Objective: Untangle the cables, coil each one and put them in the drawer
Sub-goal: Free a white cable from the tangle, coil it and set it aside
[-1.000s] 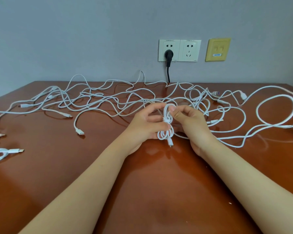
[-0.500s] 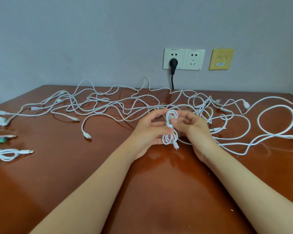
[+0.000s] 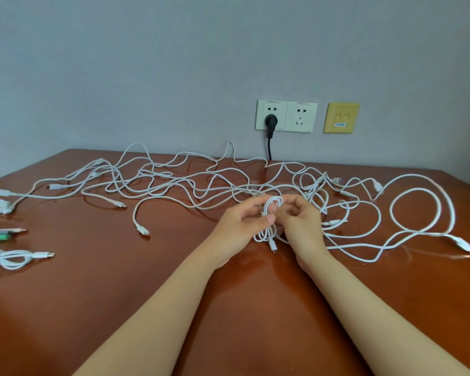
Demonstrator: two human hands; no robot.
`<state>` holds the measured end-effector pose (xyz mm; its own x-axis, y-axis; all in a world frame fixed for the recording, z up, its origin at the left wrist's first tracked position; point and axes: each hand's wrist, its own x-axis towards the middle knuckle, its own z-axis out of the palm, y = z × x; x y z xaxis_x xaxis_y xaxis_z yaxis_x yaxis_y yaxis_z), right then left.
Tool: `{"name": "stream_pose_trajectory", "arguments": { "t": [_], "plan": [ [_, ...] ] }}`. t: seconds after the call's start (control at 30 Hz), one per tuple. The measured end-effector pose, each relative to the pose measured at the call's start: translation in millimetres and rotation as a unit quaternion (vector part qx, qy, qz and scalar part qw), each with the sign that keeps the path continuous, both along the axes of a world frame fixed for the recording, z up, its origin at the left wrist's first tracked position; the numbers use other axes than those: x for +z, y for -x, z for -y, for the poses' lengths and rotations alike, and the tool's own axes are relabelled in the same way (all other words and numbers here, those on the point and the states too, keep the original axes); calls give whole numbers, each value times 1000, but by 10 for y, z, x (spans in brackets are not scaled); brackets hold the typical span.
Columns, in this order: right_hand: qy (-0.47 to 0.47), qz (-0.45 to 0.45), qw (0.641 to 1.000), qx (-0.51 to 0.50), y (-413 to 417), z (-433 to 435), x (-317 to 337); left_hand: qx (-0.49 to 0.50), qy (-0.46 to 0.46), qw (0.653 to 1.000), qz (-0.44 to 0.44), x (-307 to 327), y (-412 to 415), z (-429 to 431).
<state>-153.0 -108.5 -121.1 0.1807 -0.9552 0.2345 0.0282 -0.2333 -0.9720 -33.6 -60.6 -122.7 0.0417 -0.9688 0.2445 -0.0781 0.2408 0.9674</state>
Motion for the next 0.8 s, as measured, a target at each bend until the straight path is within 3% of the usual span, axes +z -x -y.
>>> {"name": "stream_pose_trajectory", "arguments": {
  "t": [0.1,0.37,0.5,0.57,0.73,0.8],
  "plan": [
    [14,-14,1000,-12,-31,-12,1,59,28,998,-4,-28,-17,5],
    [71,-100,992,-16,-76,-155,9,129,8,984,-125,-6,-33,-74],
    [199,-316,927,-7,-167,-288,-24,167,-11,965,-203,6,-80,-162],
    [254,-363,897,-8,-264,-370,-43,180,-9,956,-230,13,-107,-221],
    [297,-297,907,12,-468,-573,-32,230,-7,935,-269,-22,-198,-324],
    [298,-308,903,35,-532,-616,-36,255,-12,931,-259,-52,-255,-370]
  ]
}}
